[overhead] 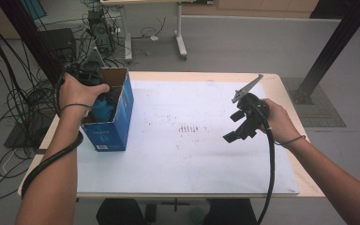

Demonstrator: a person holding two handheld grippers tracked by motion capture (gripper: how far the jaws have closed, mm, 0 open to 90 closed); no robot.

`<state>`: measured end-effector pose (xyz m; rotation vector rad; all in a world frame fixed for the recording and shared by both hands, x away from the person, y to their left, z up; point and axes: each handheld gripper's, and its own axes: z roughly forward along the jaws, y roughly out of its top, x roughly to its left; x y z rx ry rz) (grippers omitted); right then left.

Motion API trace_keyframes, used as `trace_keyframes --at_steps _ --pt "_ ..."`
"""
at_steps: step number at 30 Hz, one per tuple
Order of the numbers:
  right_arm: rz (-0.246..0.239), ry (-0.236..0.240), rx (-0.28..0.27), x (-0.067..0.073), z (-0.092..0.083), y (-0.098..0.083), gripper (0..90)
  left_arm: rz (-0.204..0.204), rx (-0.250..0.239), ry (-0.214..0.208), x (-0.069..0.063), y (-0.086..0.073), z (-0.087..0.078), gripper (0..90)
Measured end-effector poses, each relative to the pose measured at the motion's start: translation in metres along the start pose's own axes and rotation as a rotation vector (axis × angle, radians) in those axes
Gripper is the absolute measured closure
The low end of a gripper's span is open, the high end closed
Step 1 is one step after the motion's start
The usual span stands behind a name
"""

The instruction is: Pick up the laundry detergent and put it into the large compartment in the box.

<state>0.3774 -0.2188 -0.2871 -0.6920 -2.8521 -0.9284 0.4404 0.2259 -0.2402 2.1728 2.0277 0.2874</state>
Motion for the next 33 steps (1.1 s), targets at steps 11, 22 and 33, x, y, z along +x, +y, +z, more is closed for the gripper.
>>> trace_keyframes --at_steps 11,22,33 --pt "0.004 -0.002 0.002 0.0 0.0 -0.001 2.9 0.0 0.03 -0.003 0.0 -0.003 0.015 37.7" --pt "-0.001 -0.001 0.003 0.001 0.0 -0.001 2.9 -0.006 0.042 -0.009 0.001 -0.006 0.023 37.6" --pt "0.004 0.005 0.002 0.001 0.002 -0.003 2.9 -0.01 0.032 -0.006 0.0 -0.008 0.025 37.6"
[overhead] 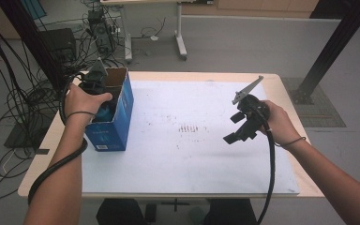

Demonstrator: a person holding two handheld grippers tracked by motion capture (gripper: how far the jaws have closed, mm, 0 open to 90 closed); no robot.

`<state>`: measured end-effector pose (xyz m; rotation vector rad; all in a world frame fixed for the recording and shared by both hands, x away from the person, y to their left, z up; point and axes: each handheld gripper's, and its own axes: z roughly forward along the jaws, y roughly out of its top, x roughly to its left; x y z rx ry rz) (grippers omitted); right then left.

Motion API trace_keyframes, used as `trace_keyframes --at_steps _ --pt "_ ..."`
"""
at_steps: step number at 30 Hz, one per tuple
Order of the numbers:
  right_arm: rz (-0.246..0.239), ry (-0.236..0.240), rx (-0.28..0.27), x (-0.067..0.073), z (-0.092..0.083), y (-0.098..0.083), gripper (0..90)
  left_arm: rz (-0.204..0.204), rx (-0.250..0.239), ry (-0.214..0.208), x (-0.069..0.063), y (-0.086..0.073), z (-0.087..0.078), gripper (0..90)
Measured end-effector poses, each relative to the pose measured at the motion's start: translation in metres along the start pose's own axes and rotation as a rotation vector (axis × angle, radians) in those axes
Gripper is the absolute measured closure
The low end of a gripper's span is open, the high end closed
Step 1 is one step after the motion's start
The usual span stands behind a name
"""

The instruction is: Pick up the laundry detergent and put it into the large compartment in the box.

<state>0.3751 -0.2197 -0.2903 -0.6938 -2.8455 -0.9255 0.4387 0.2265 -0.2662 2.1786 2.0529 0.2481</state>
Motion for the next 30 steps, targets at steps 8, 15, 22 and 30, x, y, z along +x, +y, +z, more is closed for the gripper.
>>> trace_keyframes --at_steps 8,15,22,30 --pt "0.002 -0.004 0.001 -0.0016 -0.0006 -0.0004 2.9 -0.001 0.0 0.002 -0.0007 0.0002 0.0 37.6" --pt "0.001 -0.007 0.007 -0.0022 -0.0007 -0.0003 2.9 -0.003 0.0 0.002 -0.0005 -0.0001 0.0 37.6" --pt "0.0 -0.008 0.003 -0.0022 -0.0015 -0.0001 2.9 -0.004 0.0 0.003 -0.0009 -0.0001 -0.0001 37.6" --pt "0.001 -0.009 0.005 -0.002 -0.0025 -0.0004 2.9 -0.008 -0.003 -0.002 0.0003 -0.0008 -0.0001 37.6"
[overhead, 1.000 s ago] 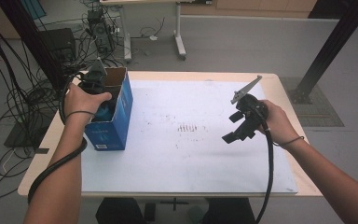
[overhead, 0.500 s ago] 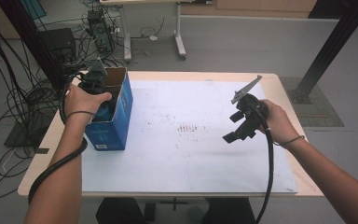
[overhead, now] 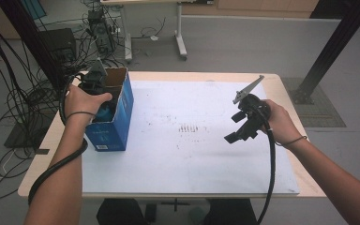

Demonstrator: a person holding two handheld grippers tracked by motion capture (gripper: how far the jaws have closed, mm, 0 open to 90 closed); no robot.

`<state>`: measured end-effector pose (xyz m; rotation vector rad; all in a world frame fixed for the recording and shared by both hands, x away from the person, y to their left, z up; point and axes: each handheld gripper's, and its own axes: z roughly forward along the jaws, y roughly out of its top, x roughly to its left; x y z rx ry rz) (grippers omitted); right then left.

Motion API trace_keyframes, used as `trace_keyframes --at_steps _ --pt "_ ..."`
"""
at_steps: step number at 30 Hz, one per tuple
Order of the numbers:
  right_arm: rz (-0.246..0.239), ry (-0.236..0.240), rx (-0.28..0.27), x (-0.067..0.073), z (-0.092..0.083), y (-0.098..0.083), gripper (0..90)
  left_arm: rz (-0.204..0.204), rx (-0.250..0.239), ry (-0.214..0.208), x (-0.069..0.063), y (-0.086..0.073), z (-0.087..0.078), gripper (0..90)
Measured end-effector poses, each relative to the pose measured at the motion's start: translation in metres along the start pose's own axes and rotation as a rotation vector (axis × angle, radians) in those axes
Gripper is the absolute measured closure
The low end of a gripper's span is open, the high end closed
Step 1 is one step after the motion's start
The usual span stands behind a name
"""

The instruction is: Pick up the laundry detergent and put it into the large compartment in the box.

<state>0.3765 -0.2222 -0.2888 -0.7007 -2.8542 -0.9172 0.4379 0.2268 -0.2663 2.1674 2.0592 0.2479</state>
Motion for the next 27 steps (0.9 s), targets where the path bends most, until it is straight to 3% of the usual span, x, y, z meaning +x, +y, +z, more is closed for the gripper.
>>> trace_keyframes --at_steps 27 --pt "-0.002 0.005 -0.012 -0.0019 -0.0003 -0.0004 2.9 0.003 0.008 0.006 -0.0017 0.0005 -0.0003 37.6"
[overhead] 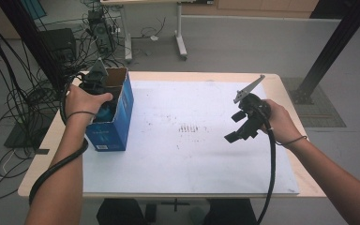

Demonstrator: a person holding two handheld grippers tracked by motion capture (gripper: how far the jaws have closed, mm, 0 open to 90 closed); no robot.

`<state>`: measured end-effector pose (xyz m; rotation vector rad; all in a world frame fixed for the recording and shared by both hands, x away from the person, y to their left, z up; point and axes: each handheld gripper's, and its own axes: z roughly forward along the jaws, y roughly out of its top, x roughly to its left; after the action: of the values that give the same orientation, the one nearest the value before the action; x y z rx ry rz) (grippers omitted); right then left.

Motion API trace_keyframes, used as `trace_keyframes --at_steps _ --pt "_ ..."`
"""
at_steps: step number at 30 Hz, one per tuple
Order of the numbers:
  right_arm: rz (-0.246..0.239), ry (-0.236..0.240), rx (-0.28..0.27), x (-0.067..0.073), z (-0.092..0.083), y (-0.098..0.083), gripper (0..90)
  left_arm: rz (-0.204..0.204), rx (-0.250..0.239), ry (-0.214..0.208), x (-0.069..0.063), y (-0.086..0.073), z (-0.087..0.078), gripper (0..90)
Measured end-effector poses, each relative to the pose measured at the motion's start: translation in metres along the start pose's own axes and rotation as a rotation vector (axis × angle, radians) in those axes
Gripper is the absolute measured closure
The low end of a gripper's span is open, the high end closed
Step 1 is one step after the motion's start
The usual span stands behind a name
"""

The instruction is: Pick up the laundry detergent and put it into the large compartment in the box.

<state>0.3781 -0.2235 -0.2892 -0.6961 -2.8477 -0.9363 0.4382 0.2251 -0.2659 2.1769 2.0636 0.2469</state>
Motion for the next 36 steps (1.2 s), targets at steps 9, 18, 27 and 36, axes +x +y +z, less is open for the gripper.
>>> trace_keyframes --at_steps 9,18,27,36 --pt "0.002 -0.001 -0.003 -0.0003 -0.0007 -0.0006 2.9 -0.003 -0.001 -0.001 0.0005 -0.0001 0.0 37.6" --pt "0.001 0.002 -0.002 -0.0003 -0.0006 -0.0011 2.9 -0.001 -0.001 0.0 -0.0001 -0.0001 0.0 37.6" --pt "0.003 0.004 -0.006 -0.0012 -0.0002 -0.001 2.9 0.0 -0.001 -0.003 0.0009 -0.0007 -0.0001 37.5" --pt "0.004 0.008 -0.007 -0.0017 0.0013 0.0001 2.9 0.01 0.003 -0.008 0.0004 0.0001 0.0001 37.1"
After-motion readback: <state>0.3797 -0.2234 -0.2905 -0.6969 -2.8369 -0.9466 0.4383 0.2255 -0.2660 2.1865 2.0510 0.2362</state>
